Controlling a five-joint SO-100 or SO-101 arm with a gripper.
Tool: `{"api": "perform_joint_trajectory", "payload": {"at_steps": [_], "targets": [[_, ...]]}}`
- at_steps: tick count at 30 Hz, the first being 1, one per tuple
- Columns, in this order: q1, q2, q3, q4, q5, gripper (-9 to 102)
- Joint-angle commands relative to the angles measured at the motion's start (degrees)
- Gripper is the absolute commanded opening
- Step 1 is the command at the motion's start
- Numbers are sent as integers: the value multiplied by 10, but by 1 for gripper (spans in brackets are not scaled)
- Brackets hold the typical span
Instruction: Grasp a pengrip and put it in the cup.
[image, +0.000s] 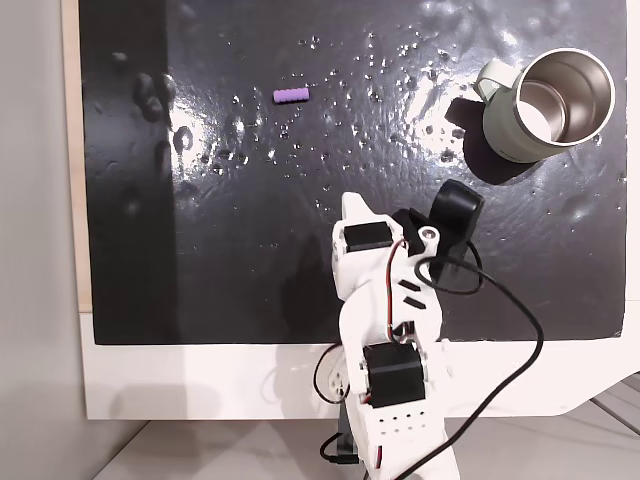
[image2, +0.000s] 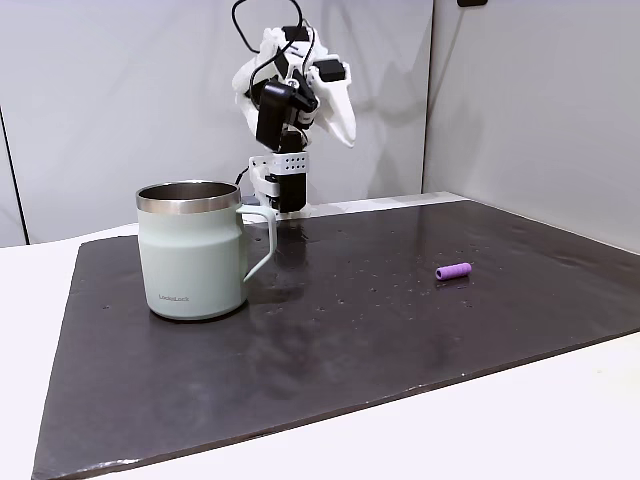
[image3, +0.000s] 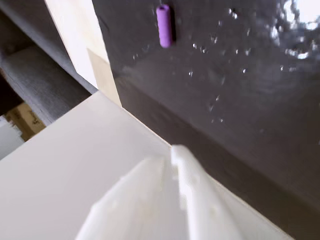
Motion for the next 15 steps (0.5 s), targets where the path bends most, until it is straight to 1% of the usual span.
{"api": "perform_joint_trajectory", "payload": {"at_steps": [1, 5, 9, 12, 15], "targets": [[-25, -159, -216, 62, 42, 7], [-55, -298, -367, 122, 97, 14], [-80, -425, -492, 177, 153, 25], [-90, -503, -571, 198, 187, 29], [-98, -558, -616, 198, 191, 29]]}}
